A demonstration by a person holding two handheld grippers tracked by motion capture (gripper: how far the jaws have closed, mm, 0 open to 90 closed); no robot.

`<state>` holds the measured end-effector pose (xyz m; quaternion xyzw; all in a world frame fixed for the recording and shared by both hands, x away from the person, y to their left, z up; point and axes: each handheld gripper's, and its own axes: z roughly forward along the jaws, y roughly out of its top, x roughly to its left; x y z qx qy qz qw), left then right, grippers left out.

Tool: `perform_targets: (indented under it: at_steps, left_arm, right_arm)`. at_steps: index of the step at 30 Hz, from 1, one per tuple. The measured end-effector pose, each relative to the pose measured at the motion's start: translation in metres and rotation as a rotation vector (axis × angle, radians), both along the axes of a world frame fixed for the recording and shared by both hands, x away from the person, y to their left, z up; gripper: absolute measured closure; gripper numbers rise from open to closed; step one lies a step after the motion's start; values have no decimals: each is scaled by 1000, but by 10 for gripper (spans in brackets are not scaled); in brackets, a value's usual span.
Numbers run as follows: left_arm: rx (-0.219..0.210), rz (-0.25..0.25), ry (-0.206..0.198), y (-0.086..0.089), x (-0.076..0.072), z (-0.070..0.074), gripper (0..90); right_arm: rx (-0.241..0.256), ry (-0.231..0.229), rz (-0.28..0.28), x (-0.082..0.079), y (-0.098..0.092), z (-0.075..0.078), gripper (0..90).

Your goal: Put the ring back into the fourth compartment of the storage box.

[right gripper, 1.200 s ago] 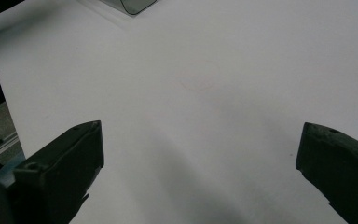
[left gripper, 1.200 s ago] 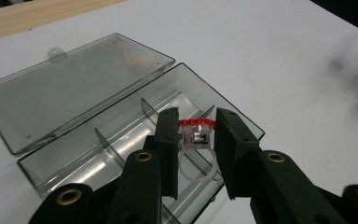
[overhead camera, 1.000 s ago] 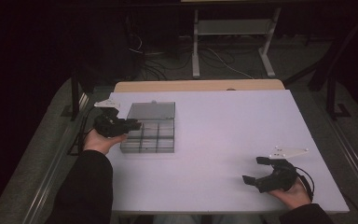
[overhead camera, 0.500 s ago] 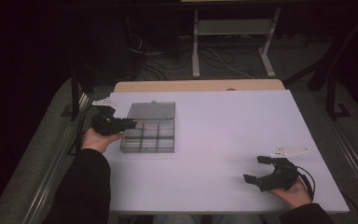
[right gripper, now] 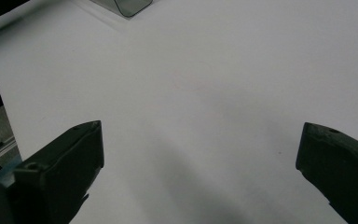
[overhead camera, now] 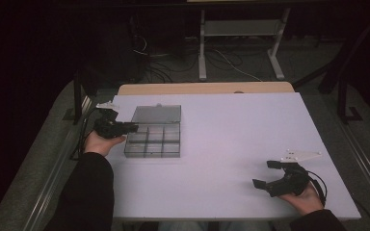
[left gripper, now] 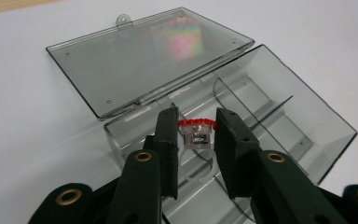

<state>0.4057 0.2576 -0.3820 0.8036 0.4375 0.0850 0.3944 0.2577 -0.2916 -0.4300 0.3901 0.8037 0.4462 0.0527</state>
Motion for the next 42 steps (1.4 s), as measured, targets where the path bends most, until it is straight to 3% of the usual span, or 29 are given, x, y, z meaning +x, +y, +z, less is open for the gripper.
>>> perform_targets:
  at_steps: [17,20,29,42]
  left_arm:
    - [-19,37,39,6,21,-27,698]
    - [-21,39,46,4,22,-28,698]
    - [43,-2,57,-4,25,-33,687]
    - [20,-6,76,-8,23,-31,633]
  right_arm:
    - [1,0,0,1,-4,0,3]
    - [4,1,-4,1,-4,0,3]
    - [8,-6,-3,1,-5,1,3]
    - [5,-13,-3,0,-5,1,3]
